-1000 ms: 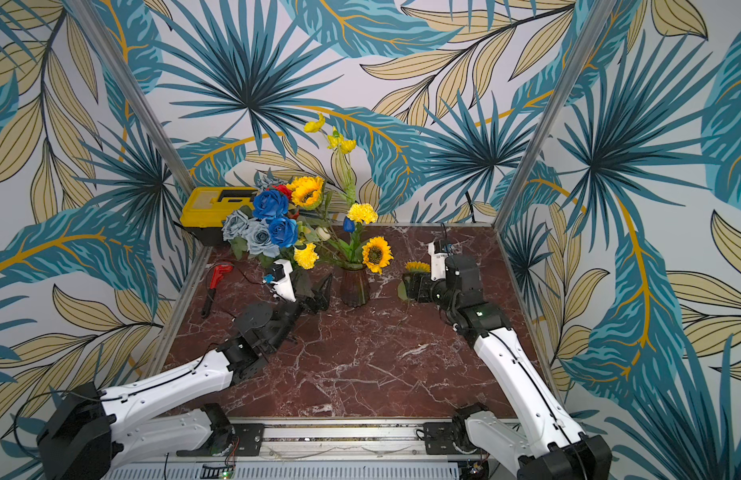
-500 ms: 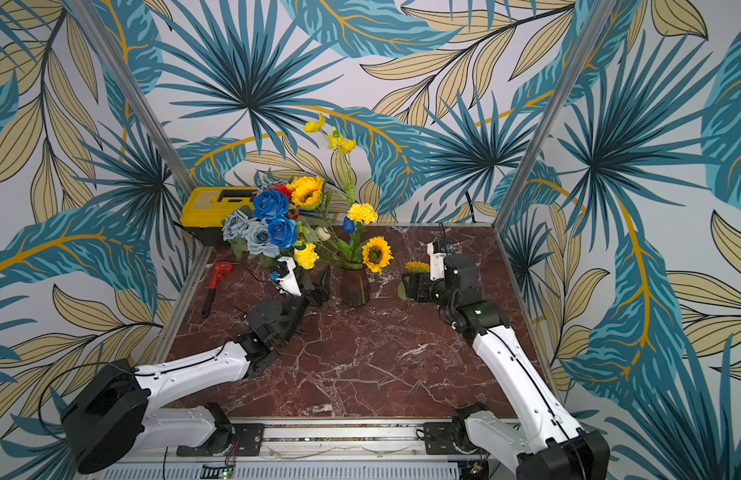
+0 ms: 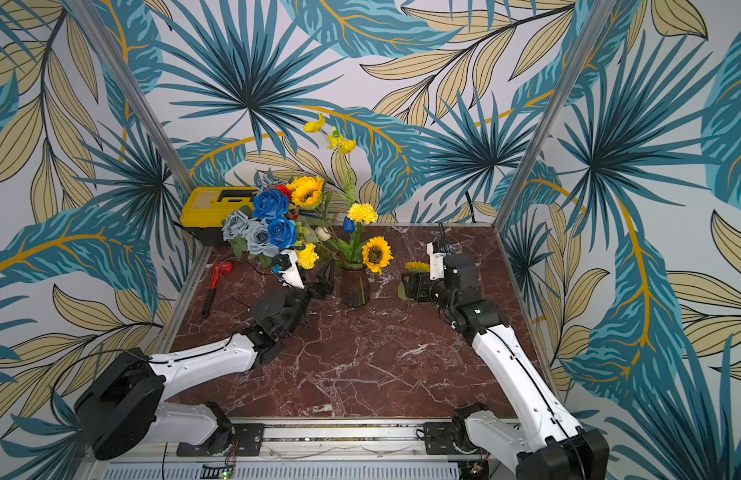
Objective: Pick out yellow flowers from the vase
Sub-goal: Pick up the flower from the vase.
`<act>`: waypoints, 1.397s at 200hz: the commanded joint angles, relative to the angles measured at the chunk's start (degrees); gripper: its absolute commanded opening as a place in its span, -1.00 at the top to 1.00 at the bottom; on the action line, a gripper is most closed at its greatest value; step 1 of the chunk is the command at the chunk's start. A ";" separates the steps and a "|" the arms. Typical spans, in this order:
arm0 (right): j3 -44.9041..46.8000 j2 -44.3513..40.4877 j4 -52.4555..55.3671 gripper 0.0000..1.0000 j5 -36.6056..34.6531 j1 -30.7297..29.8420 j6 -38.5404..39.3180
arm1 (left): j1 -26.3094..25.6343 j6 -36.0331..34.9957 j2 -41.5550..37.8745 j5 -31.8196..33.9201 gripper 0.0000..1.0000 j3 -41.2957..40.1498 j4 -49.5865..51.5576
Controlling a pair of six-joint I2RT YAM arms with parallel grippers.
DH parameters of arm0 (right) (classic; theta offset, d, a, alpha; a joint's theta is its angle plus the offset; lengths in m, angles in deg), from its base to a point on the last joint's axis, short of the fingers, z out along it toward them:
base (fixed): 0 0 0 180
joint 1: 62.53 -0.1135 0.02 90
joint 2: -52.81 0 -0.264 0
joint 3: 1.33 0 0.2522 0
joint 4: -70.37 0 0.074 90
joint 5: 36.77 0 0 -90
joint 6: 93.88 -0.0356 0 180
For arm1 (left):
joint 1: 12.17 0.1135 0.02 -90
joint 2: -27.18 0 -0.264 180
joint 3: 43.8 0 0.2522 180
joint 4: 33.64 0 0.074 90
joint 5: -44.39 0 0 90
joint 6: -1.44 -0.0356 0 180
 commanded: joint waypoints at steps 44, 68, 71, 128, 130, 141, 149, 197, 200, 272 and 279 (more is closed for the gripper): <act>-0.50 0.57 0.25 -0.62 0.36 -0.23 0.70 | 1.35 1.60 1.30 -1.06 0.07 2.23 -1.58; -0.50 0.68 0.23 -0.63 0.38 -0.23 0.67 | 1.32 1.81 1.14 -2.41 0.24 2.21 -1.60; -0.51 0.72 0.23 -0.63 0.37 -0.23 0.72 | 1.43 1.84 1.05 -2.48 0.24 2.21 -1.59; -0.60 1.33 0.15 -0.64 0.63 -0.23 0.40 | 1.35 2.10 -2.08 -4.11 0.57 0.78 -1.58; -0.59 1.23 0.14 -0.64 0.63 -0.23 0.36 | 1.35 2.10 -2.24 -4.02 0.58 0.68 -1.64; -0.53 1.32 -0.03 -0.64 0.65 -0.23 0.40 | 1.34 1.88 -2.97 -3.83 0.64 0.17 -1.58; -0.50 1.33 -0.12 -0.64 0.65 -0.20 0.28 | 1.34 1.73 -3.35 -3.65 0.64 -0.01 -1.65; -0.42 1.30 -0.35 -0.65 0.90 -0.23 0.00 | 1.31 1.98 -2.72 -2.98 0.11 -0.52 -1.65; -0.41 1.27 -0.38 -0.65 0.89 -0.23 -0.02 | 1.30 2.09 -2.53 -3.02 0.04 -0.43 -1.63; -0.06 0.58 -0.34 -0.66 0.82 -0.23 0.13 | 1.32 1.92 2.00 -2.52 -0.18 2.33 -1.58; -0.07 0.70 -0.47 -0.66 0.93 -0.23 0.14 | 1.40 1.92 2.24 -2.32 -0.07 2.63 -1.59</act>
